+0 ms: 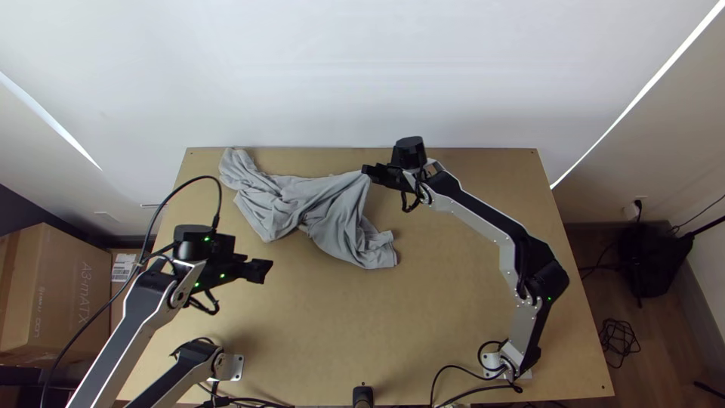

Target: Fold the t-shirt

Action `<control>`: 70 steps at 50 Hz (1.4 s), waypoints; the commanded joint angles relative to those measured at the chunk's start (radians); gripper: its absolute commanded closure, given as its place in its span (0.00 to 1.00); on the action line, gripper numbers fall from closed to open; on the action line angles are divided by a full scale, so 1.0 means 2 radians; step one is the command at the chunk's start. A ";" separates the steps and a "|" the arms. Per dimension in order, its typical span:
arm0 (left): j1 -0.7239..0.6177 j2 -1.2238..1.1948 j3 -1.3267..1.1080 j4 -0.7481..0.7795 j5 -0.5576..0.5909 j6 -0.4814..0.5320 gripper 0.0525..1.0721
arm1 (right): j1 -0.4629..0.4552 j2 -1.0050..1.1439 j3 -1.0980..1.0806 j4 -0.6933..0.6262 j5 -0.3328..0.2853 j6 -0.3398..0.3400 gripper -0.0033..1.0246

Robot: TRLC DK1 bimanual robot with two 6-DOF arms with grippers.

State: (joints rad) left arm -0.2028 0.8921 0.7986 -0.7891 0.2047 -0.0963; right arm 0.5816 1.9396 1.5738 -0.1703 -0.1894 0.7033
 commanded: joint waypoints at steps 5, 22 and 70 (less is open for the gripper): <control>-0.034 0.082 -0.014 0.079 -0.001 -0.008 0.05 | -0.018 -0.049 -0.051 0.023 0.014 0.007 0.97; -0.112 0.236 0.021 0.195 -0.003 -0.054 0.05 | -0.030 -0.087 -0.108 0.035 0.028 0.007 0.97; -0.175 0.418 0.137 0.316 0.005 -0.130 0.97 | -0.049 -0.155 -0.193 0.062 0.048 -0.036 0.97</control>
State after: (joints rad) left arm -0.5709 1.7725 1.0672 -0.1616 0.2058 -0.3309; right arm 0.5198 1.6833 1.2209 -0.0601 -0.1120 0.6422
